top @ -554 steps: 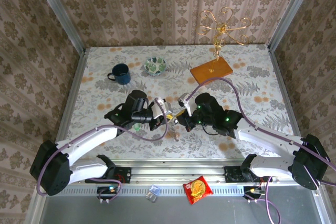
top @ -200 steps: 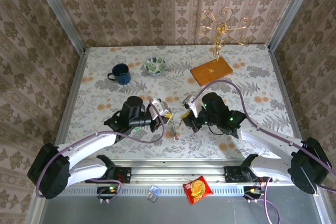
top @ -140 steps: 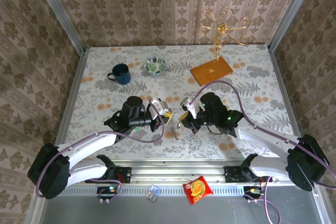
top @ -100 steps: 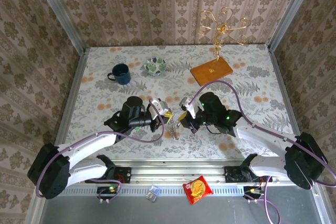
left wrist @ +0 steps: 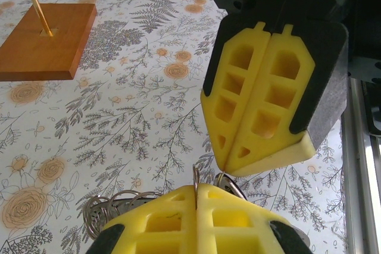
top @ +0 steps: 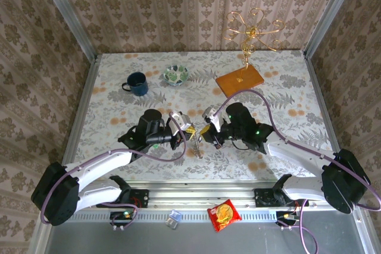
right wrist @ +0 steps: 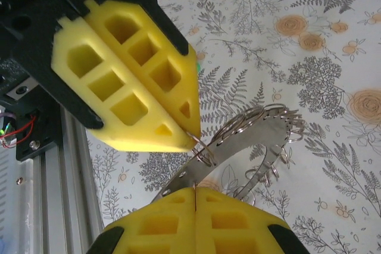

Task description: Put the keys on the keyring

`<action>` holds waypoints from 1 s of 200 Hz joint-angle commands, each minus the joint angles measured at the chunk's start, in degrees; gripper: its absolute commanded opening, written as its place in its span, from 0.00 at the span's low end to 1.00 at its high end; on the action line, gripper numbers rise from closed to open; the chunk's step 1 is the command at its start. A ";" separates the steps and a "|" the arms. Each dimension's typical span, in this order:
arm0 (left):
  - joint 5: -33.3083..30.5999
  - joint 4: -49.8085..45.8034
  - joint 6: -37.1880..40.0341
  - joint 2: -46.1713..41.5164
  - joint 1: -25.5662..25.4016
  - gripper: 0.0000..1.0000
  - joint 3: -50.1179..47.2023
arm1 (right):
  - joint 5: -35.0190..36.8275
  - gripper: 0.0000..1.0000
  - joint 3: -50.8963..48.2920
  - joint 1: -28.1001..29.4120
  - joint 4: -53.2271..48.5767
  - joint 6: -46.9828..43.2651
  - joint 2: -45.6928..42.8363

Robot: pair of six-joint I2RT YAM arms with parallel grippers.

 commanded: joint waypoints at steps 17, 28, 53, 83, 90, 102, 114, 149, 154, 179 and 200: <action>0.85 1.90 -0.82 -0.48 -0.39 0.00 0.02 | 0.83 0.00 2.18 -0.27 3.68 1.26 0.69; 0.91 1.91 -0.85 -0.49 -0.38 0.00 0.10 | 0.83 0.00 2.33 -0.24 3.81 1.36 0.90; 1.07 1.89 -0.74 -0.37 -0.39 0.00 0.26 | 1.18 0.00 2.60 -0.24 4.20 1.51 1.37; 1.20 1.96 -0.73 -0.23 -0.39 0.00 0.37 | 1.69 0.00 2.73 -0.22 5.05 2.00 1.66; 1.25 1.89 -0.74 -0.23 -0.39 0.00 0.38 | 2.10 0.00 2.81 -0.23 5.05 2.08 1.79; 1.25 2.06 -0.77 -0.29 -0.39 0.00 0.28 | 3.28 0.00 2.92 -0.29 4.68 2.22 1.96; 1.18 2.06 -0.72 -0.31 -0.39 0.00 0.28 | 4.68 0.00 3.21 -0.24 4.06 2.45 2.07; 0.89 2.10 -0.55 -0.47 -0.39 0.00 0.10 | 6.00 0.00 2.96 -0.66 3.89 3.85 1.72; 0.88 2.10 -0.58 -0.48 -0.39 0.00 0.03 | 6.01 0.00 2.97 -0.68 3.74 4.10 1.80; 0.84 2.15 -0.46 -0.58 -0.39 0.00 0.02 | 5.86 0.00 3.04 -0.83 3.50 4.74 2.21; 0.76 2.19 -0.44 -0.64 -0.37 0.00 -0.08 | 5.08 0.00 3.42 -0.84 3.32 5.19 2.62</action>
